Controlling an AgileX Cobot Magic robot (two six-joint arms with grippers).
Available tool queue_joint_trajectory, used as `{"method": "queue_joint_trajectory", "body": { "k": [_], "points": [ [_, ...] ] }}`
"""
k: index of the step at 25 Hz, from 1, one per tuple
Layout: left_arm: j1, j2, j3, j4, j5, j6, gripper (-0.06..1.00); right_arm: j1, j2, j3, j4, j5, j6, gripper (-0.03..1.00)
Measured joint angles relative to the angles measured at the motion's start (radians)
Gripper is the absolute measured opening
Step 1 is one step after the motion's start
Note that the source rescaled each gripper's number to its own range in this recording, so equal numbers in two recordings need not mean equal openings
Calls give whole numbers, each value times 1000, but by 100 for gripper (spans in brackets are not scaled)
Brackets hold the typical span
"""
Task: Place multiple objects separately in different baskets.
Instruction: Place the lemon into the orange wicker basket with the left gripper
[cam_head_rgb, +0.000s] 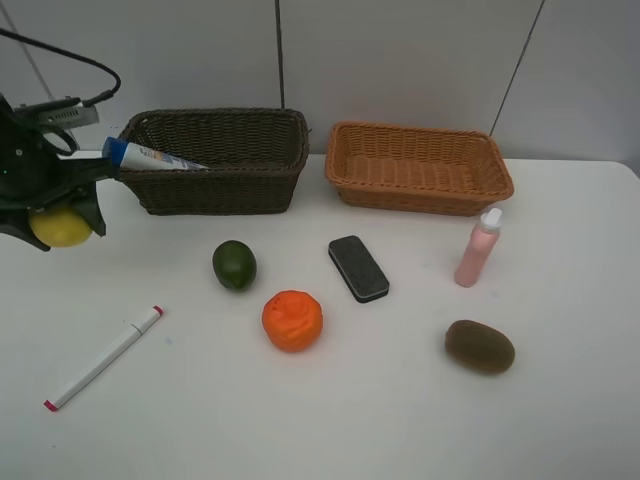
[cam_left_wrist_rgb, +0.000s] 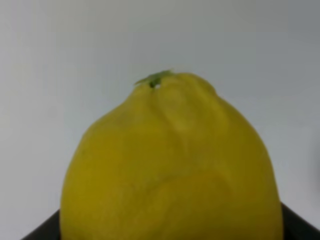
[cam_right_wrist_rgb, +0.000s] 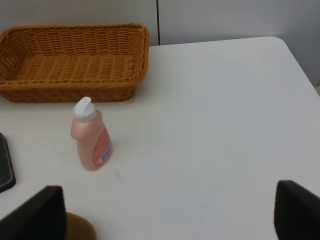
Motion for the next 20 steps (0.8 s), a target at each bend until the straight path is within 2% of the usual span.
{"method": "queue_joint_trajectory", "body": {
  "k": [5,9,12,15,20],
  "points": [
    [-172,15,-251,-95,-4,132,69,0,0,0,0,0,0,98],
    [-339,141,-527,-159,-68,261,69,0,0,0,0,0,0,98],
    [-436,281,-738,-183,-136,308,69,0,0,0,1,0,0,98],
    [-486,428,-929,-187,-223,337,69,0,0,0,1,0,0,98],
    [-508,657,-1080,-188,-451,350,69,0,0,0,1,0,0,98]
  ]
}}
